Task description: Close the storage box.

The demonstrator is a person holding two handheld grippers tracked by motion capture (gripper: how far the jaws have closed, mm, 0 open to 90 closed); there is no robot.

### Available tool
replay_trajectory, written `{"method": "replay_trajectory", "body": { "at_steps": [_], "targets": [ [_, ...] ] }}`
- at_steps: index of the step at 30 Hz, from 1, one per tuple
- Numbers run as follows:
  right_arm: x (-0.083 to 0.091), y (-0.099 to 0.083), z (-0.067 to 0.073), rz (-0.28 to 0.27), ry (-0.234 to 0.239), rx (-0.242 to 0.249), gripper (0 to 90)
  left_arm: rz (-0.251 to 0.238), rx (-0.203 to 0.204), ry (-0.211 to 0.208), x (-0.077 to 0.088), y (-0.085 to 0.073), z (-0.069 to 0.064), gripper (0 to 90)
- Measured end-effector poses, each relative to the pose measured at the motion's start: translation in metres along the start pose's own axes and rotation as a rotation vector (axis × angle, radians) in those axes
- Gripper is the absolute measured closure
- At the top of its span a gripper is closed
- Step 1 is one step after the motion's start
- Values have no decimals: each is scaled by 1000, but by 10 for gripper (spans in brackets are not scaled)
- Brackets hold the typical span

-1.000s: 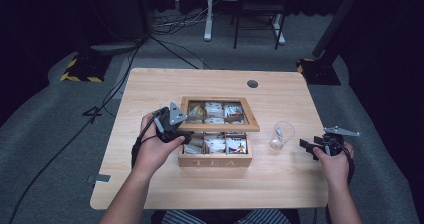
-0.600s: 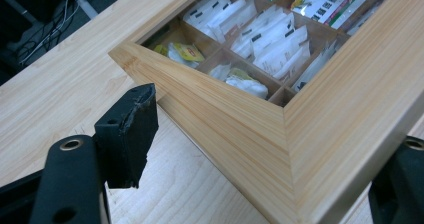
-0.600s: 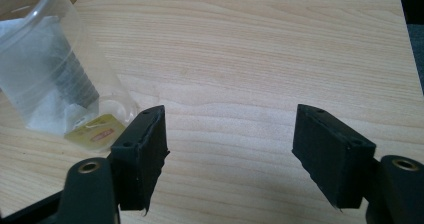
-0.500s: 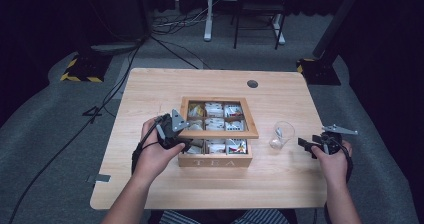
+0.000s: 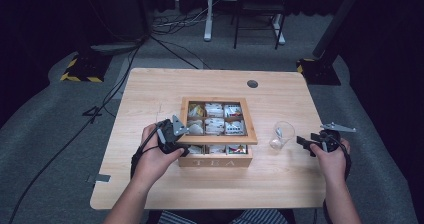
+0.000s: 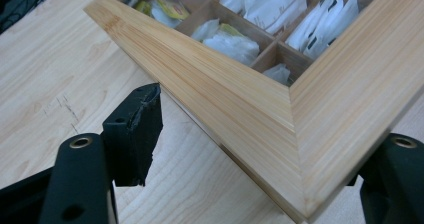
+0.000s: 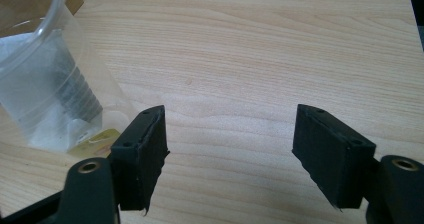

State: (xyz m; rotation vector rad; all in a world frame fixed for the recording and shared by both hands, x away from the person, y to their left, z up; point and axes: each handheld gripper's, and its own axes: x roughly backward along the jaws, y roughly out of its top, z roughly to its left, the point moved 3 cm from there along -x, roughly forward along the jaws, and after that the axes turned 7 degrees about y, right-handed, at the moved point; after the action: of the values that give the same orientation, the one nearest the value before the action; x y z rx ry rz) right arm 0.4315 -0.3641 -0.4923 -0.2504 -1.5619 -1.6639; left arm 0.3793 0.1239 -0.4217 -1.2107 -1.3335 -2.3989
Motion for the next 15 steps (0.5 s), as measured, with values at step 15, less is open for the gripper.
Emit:
{"method": "replay_trajectory", "body": {
  "at_steps": [15],
  "targets": [
    [-6, -1, -1, 17, 8, -4, 306, 26, 14, -47, 0, -6, -3, 320]
  ]
}}
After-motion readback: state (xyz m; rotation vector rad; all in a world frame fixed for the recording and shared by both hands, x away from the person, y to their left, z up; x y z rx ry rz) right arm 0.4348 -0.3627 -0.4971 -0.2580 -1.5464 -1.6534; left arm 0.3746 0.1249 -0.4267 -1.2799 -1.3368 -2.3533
